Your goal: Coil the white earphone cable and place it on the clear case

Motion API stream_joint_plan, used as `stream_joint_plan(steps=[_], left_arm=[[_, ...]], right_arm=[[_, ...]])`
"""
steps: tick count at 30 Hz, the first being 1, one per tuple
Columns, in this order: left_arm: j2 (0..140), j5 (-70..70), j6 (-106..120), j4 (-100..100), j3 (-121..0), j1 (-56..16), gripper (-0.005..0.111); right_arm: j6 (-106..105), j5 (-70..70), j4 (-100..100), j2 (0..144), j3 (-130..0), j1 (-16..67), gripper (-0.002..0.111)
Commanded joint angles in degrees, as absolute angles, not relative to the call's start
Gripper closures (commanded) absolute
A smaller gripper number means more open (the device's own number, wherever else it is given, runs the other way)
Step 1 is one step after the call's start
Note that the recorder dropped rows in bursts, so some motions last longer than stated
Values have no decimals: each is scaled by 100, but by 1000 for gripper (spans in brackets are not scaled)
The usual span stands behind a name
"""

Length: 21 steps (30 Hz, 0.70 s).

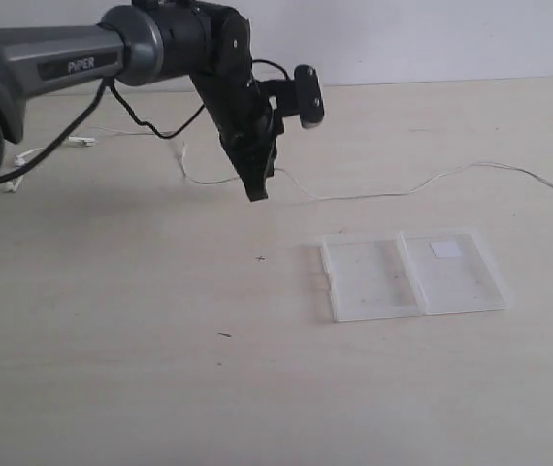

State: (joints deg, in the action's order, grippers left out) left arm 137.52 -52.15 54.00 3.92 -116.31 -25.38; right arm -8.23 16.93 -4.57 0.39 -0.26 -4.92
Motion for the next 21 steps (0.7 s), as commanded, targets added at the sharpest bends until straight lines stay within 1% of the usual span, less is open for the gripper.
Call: stream_joint_plan(steps=[1, 7, 14, 21], left_arm=[[13108, -5268, 4986, 376, -11656, -2518, 107], [12265, -5546, 4503, 376, -11656, -2518, 107], [11333, -5546, 3956, 376, -11656, -2518, 107], [10611, -5819, 3706, 376, -11656, -2518, 107]], right_arm=[[-821, 1661, -461, 0, 0, -467, 108], [-821, 1661, -461, 0, 0, -467, 108], [-821, 1661, -461, 0, 0, -467, 108], [-821, 1661, -461, 0, 0, -467, 108]])
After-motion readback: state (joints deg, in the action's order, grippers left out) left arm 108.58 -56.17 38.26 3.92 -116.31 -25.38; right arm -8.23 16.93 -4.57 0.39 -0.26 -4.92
